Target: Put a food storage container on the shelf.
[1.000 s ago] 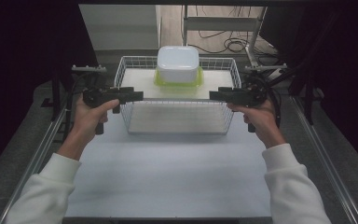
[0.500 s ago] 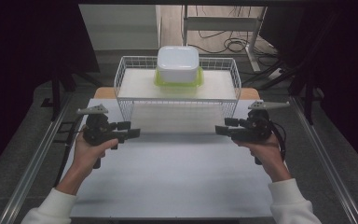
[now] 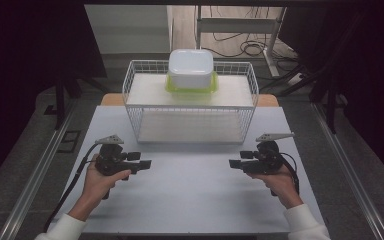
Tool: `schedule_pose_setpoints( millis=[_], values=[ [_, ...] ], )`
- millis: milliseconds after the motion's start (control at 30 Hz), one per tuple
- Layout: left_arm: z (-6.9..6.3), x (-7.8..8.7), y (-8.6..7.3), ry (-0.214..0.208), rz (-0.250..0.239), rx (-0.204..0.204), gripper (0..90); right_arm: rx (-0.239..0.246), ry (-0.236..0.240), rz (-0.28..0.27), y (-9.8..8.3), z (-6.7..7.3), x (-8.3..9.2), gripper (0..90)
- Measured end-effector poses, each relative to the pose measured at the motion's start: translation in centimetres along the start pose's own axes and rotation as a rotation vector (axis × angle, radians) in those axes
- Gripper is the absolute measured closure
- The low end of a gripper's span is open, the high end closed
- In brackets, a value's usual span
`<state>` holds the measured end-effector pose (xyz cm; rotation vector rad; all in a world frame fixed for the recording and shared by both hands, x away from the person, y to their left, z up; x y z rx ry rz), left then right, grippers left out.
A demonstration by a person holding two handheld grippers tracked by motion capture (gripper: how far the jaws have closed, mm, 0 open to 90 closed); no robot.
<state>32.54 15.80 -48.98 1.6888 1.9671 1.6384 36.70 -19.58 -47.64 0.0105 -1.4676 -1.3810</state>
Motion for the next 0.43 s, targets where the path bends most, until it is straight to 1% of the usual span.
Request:
schedule_pose_setpoints(
  millis=[233, 333, 433],
  values=[
    [0.15, -0.05, -0.13, 0.009, 0.005, -0.002, 34.0, 0.001, -0.01, -0.007, 0.0, 0.06, -0.09, 29.8],
    [0.2, -0.01, -0.08, 0.009, 0.003, 0.003, 32.6, 0.005, -0.013, -0.015, 0.03, 0.09, 0.06, 28.0],
    [0.43, -0.03, -0.03, 0.019, 0.0, 0.007, 30.7, 0.005, -0.019, -0.023, 0.03, 0.05, 0.19, 25.6]
  ],
)
Point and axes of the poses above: each handheld gripper's, and its own axes: x roughly backward along the jaws, y roughly out of its top, z roughly to its left, the point moved 7 cm from there along -x, roughly forward along the jaws, and after that the axes turned 5 degrees about -y, right-handed, at the moved point
